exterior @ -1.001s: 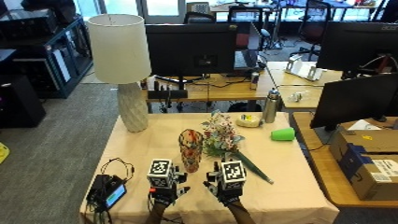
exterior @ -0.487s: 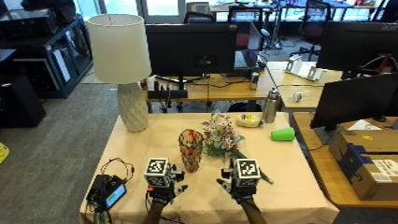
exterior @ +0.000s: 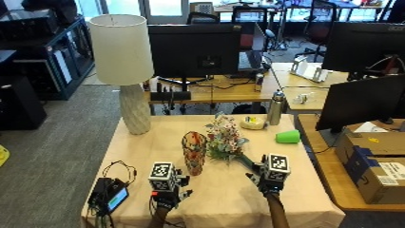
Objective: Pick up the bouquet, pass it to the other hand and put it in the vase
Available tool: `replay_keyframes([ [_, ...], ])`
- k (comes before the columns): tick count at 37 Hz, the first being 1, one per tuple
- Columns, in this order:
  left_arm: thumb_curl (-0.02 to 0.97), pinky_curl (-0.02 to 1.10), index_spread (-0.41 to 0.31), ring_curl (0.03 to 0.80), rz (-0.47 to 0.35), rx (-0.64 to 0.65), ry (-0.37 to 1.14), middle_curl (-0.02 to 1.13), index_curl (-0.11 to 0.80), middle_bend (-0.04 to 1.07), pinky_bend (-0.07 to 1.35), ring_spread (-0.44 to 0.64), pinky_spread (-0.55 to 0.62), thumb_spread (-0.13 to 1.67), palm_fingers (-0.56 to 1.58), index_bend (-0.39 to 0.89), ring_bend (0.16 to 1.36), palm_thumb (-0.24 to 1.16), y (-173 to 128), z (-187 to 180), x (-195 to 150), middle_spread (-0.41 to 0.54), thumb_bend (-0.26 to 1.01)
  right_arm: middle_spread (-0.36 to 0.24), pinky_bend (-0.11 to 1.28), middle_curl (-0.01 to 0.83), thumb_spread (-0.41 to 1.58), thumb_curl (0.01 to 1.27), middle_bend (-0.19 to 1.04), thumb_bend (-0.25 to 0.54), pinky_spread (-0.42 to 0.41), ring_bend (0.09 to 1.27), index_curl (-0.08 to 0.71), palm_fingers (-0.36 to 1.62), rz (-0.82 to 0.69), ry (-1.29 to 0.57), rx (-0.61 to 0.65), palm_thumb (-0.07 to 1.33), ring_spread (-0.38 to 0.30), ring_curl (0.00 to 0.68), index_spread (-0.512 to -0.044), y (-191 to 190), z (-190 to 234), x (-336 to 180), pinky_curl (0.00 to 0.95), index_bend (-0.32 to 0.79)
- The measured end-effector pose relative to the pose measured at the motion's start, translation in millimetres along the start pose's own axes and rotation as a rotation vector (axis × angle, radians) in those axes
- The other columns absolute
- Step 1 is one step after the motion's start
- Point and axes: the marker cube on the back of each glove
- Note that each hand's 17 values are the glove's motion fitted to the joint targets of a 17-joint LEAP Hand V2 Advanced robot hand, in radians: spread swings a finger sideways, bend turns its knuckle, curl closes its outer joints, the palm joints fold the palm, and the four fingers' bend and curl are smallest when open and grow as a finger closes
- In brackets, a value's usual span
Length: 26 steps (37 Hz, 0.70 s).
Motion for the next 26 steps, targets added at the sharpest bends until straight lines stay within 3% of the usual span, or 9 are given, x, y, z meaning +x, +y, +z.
replay_keyframes([
  [13,0.269,0.33,0.010,0.262,0.013,-0.019,0.010,0.33,0.226,0.20,0.52,0.39,0.44,0.94,0.21,0.12,0.56,0.07,-9.1,15.6,1.6,0.169,-0.03,0.077,0.60,0.296,1.08,0.25,0.18,-0.019,0.318,0.22,0.206,-0.07,0.111,-0.104,-0.094,0.23,0.205,0.215,-0.387,-63.2,67.9,72.2,0.353,0.10],
  [18,0.272,0.33,0.010,0.264,0.011,-0.038,0.015,0.33,0.228,0.20,0.52,0.39,0.44,0.94,0.20,0.12,0.56,0.07,-6.7,17.1,4.4,0.171,-0.03,0.083,0.61,0.292,1.06,0.26,0.17,-0.010,0.320,0.22,0.197,-0.09,-0.002,-0.325,-0.117,0.27,0.208,0.219,-0.382,-61.6,52.2,51.1,0.355,0.10],
  [22,0.274,0.33,0.008,0.266,0.025,-0.021,0.021,0.34,0.229,0.20,0.52,0.39,0.44,0.94,0.20,0.12,0.56,0.07,-12.0,22.3,3.0,0.171,-0.03,0.085,0.62,0.290,1.05,0.27,0.17,-0.009,0.319,0.22,0.189,-0.09,0.129,-0.208,-0.131,0.30,0.209,0.224,-0.380,-65.1,59.8,60.6,0.357,0.10],
  [26,0.276,0.33,0.007,0.267,0.027,-0.032,0.019,0.34,0.230,0.20,0.53,0.39,0.43,0.94,0.20,0.12,0.56,0.07,-11.6,24.7,1.9,0.172,-0.03,0.085,0.62,0.290,1.04,0.28,0.18,-0.011,0.319,0.22,0.183,-0.09,0.164,-0.187,-0.131,0.33,0.209,0.226,-0.376,-74.3,76.0,61.6,0.356,0.10],
])
